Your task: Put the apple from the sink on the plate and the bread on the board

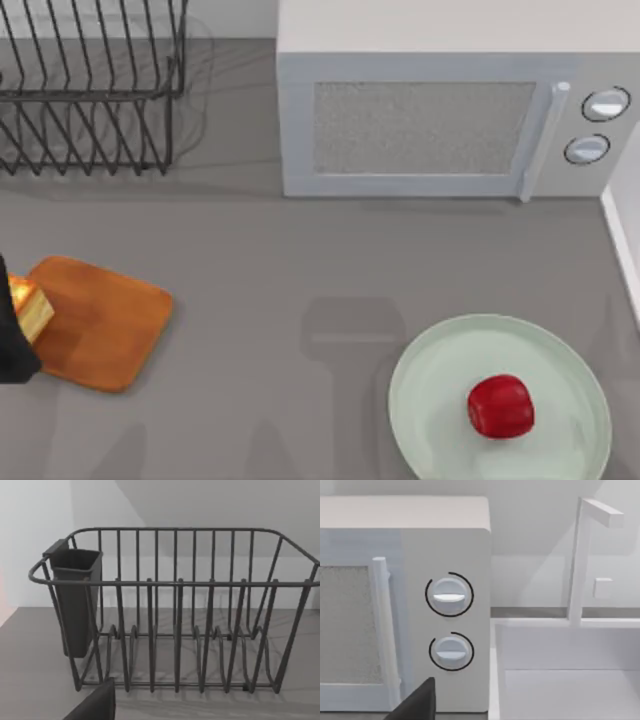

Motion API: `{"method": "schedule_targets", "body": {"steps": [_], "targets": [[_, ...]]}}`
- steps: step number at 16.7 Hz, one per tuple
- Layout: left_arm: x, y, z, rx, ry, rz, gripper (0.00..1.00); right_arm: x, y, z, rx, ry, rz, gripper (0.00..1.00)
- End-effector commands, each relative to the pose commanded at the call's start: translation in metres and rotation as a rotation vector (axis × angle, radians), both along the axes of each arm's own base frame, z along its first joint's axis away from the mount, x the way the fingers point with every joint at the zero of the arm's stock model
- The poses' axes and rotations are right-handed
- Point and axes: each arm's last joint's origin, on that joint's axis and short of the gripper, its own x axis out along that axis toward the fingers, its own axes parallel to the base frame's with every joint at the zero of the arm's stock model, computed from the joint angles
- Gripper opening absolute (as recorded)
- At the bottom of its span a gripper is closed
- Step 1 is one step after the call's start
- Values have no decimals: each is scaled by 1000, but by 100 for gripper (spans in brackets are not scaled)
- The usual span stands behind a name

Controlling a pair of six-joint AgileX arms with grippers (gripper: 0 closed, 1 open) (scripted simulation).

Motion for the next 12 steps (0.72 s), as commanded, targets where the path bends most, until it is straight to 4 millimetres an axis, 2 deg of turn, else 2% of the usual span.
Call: {"method": "schedule_targets", "body": {"steps": [3,7,9,12], "targets": [[0,0,12,25,50,3,100,0,0,0,0,0,0,100],[11,2,44,99,247,-5,100,0,0,0,0,0,0,100],[26,2,58,143,412,-21,100,0,0,0,0,0,0,100],[62,5,68,205,720,-68,100,0,0,0,0,0,0,100]]}}
